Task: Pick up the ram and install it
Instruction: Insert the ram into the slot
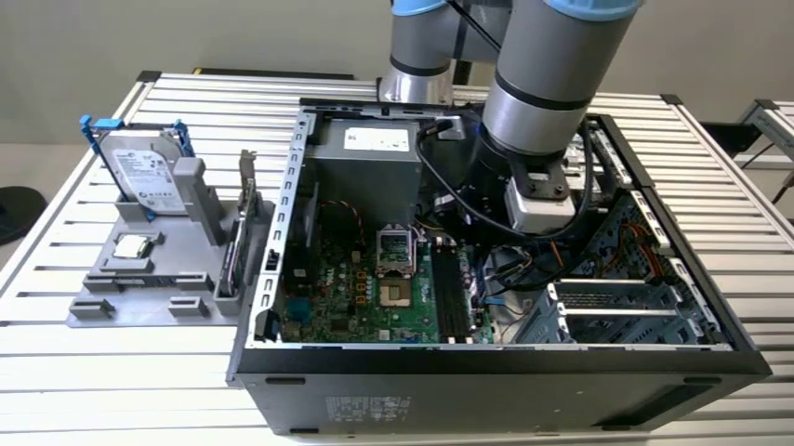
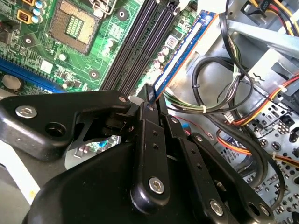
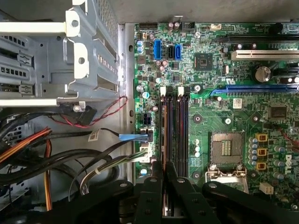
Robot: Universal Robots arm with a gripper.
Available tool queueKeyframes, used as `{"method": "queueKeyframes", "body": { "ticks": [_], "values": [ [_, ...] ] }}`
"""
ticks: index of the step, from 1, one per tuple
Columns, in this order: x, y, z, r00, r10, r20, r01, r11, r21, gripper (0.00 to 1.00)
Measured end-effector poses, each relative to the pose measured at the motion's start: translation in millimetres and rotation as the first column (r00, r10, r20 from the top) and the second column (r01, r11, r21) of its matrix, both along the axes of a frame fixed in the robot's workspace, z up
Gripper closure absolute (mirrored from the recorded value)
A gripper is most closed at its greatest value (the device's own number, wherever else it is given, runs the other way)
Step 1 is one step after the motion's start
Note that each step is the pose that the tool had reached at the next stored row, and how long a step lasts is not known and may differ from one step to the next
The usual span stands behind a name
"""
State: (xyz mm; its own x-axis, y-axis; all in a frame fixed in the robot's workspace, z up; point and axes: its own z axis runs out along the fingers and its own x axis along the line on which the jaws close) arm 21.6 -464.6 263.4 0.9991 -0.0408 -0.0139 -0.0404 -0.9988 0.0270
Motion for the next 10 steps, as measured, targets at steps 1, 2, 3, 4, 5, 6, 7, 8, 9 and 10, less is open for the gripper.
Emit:
{"method": "queueKeyframes", "body": {
  "ticks": [1,2,3,4,5,6,7,8,9,10],
  "values": [
    [0.0,-0.1,-1.4,1.0,0.0,0.0,0.0,1.0,-0.0001,1.0],
    [0.0,-0.2,-2.4,1.0,0.0,0.0,0.0,1.0,-0.0001,1.0],
    [0.0,-0.3,-3.5,1.0,0.0,-0.0002,0.0,1.0,-0.0001,1.0],
    [0.0,-0.3,-5.0,1.0,0.0,-0.0004,0.0,1.0,-0.0002,1.0],
    [0.0,-0.3,-6.0,1.0,0.0,-0.0008,0.0,1.0,0.0,1.0],
    [0.0,-0.5,-6.4,1.0,0.0,-0.0011,0.0,1.0,-0.0002,1.0],
    [0.0,-0.7,-6.9,1.0,0.001,-0.0013,-0.001,1.0,-0.0002,1.0],
    [-0.1,-1.1,-7.4,1.0,0.001,-0.0015,-0.001,1.0,-0.0001,1.0],
    [-0.1,-1.4,-8.0,1.0,0.001,-0.0016,-0.001,1.0,0.0,1.0],
    [-0.1,-1.7,-8.8,1.0,0.001,-0.0016,-0.001,1.0,0.0,1.0]
  ]
}}
